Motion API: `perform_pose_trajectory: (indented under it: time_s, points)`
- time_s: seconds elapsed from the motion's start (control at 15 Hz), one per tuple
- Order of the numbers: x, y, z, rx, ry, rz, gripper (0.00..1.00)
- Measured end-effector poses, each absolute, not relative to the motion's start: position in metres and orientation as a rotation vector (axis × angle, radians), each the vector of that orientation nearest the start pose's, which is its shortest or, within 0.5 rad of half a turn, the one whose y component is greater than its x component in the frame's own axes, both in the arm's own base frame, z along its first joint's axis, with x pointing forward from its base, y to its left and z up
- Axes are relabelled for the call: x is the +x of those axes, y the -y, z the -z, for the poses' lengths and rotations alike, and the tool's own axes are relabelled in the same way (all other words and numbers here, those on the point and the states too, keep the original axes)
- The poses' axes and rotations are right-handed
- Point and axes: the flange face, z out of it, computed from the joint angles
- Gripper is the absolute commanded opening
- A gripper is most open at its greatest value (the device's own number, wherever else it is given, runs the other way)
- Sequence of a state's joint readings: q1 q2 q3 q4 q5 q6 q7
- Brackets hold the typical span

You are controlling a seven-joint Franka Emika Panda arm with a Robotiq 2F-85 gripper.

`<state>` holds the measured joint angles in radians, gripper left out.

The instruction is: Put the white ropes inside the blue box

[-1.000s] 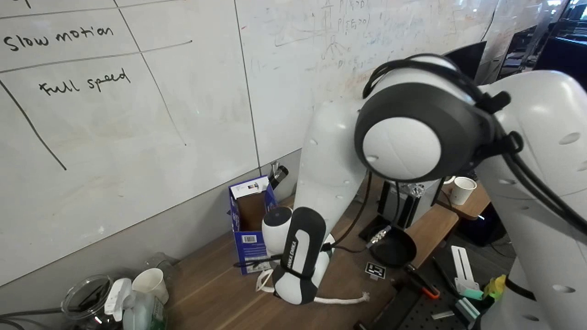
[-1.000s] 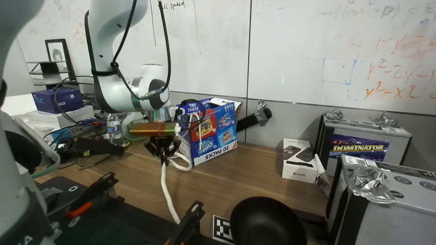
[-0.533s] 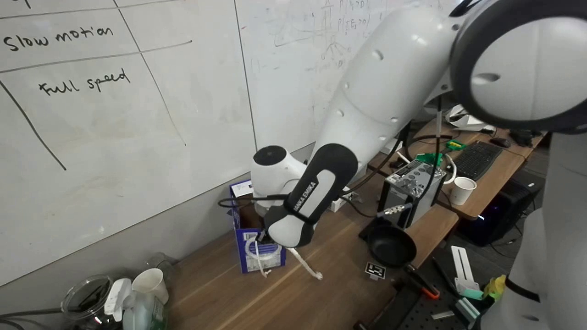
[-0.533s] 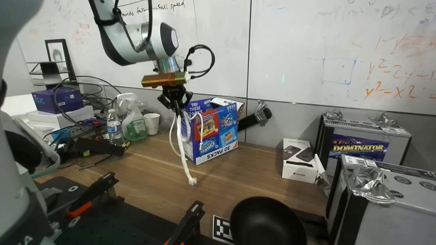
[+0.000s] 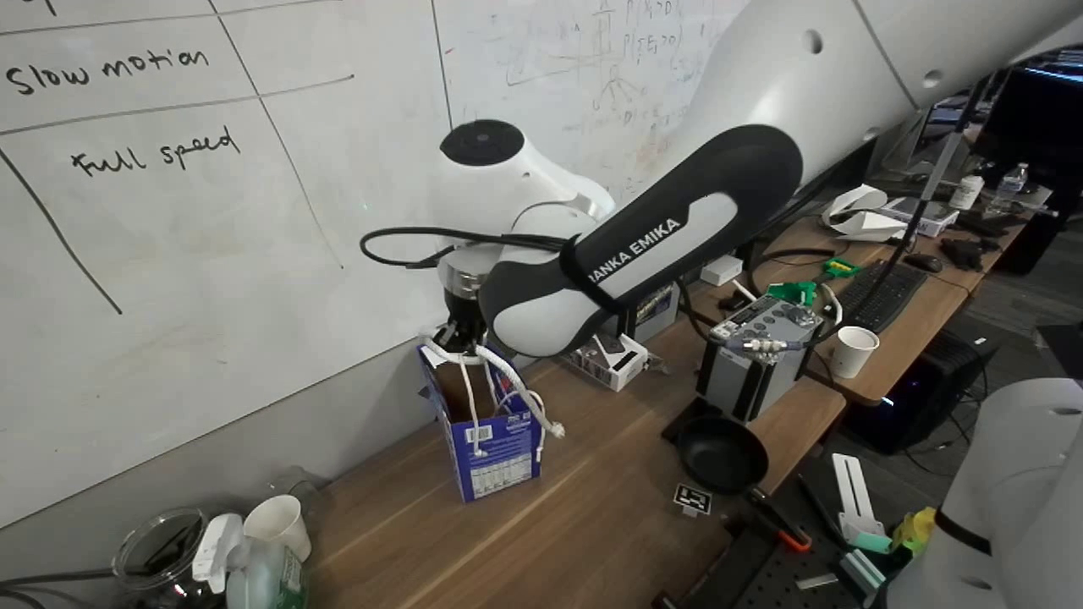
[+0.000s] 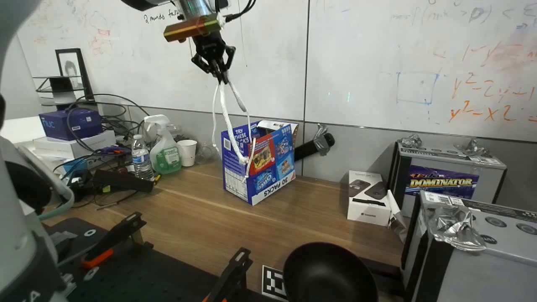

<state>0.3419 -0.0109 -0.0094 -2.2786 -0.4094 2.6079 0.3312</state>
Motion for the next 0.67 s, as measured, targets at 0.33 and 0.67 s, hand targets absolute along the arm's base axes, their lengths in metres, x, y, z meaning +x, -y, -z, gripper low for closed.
perform_pose_trajectory:
  time_s: [0.33,0.67]
  points:
    - [0.521,-0.191,-0.432,-3.179,0.434,0.724,0.08]
    - [0.553,-0.177,-0.42,-3.227,0.355,0.727,0.08]
